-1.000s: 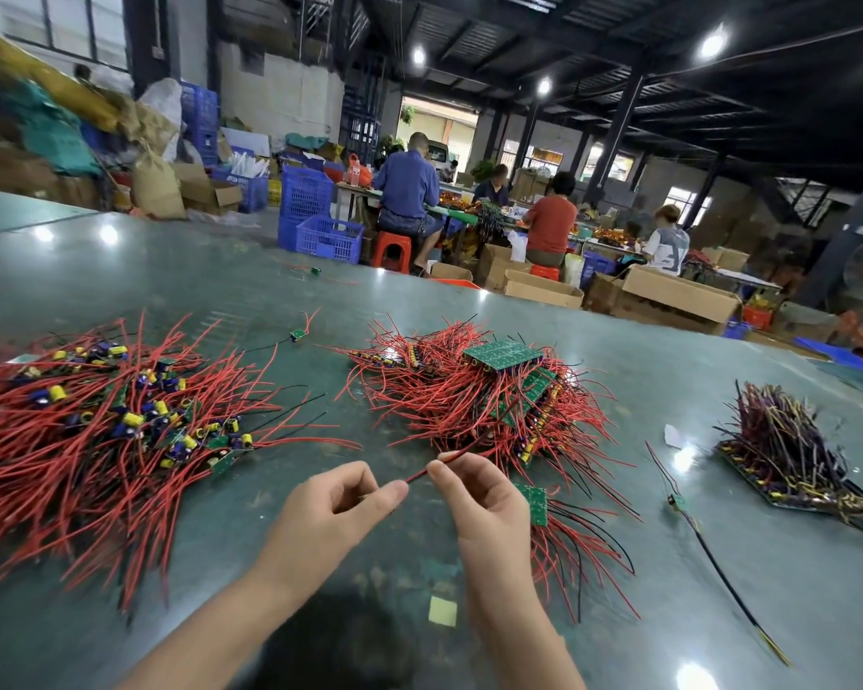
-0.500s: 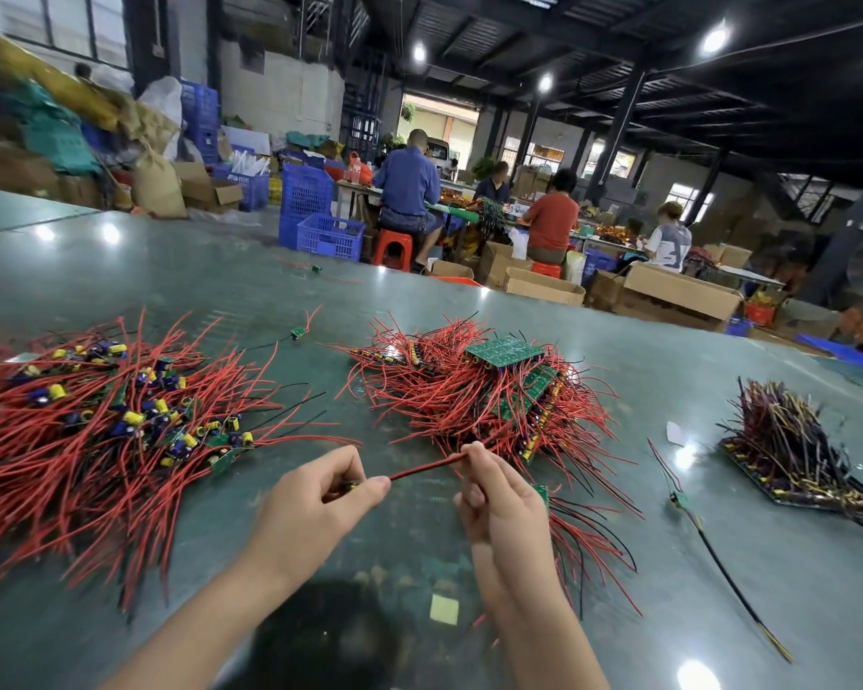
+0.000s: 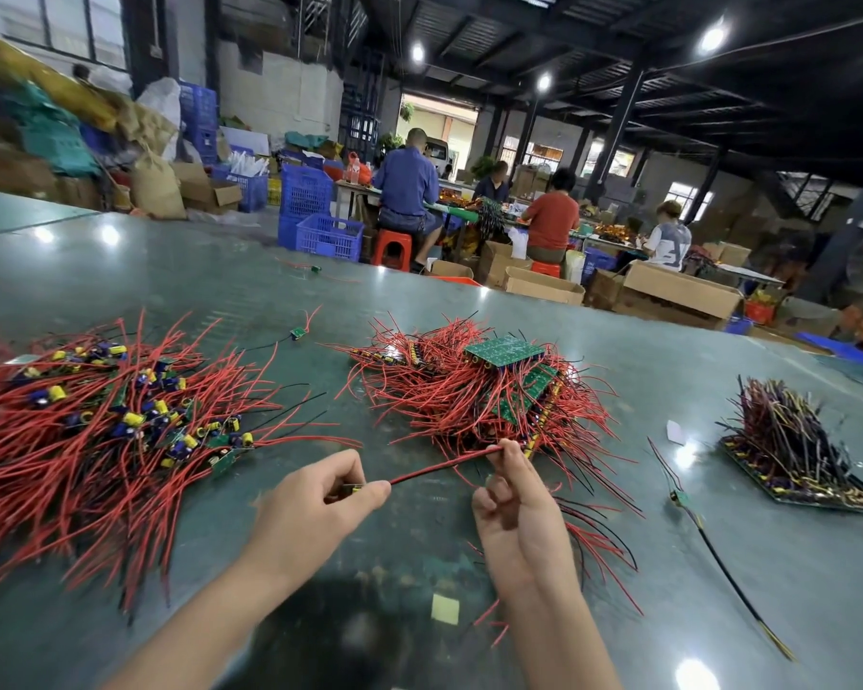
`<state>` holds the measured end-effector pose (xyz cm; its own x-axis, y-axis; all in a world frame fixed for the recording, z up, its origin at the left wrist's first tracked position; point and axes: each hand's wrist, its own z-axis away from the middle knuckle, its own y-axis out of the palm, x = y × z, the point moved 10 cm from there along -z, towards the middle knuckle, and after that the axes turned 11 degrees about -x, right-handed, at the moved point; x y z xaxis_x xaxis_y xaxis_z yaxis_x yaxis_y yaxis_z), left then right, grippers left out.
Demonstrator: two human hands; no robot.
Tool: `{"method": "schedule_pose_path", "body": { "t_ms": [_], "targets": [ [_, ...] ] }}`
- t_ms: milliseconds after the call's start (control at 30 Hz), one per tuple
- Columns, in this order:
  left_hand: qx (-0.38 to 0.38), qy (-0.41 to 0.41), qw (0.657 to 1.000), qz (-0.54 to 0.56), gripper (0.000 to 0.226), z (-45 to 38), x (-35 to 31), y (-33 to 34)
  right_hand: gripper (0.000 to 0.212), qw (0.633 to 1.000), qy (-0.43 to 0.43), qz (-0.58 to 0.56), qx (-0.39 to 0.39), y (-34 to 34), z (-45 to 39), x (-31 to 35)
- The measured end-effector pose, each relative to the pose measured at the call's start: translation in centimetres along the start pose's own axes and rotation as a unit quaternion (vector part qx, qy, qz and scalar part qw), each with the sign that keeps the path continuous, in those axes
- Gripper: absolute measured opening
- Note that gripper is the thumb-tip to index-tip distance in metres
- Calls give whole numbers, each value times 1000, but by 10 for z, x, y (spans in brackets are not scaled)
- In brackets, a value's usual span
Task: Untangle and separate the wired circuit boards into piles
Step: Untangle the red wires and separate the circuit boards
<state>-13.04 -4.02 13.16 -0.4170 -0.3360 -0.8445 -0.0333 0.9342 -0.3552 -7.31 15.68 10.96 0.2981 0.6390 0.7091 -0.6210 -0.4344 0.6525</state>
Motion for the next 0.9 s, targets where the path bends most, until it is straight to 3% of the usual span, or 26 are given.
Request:
{"method": "schedule_pose_path", "body": {
  "t_ms": [200,400,567,767,900],
  "targets": [
    [-4,-31,999,1,31,-2,9,-3,6,985,-113,116,-59,-19,-6,19],
    [-89,17,986,-141,38,-2,-1,-21,6,995,-53,74,-36,-15,-13,10],
    [-94,30,976,-196,38,-1,-9,-22,7,993,-62,94,-46,-17,-12,13],
    [-257,168,914,-264,37,2,-47,-69,19,982,-121,118,-87,-27,-11,30],
    [-334,138,868,-341,36,-13,-33,-107,19,946,-220,200,-131,-38,-12,59]
  ]
}}
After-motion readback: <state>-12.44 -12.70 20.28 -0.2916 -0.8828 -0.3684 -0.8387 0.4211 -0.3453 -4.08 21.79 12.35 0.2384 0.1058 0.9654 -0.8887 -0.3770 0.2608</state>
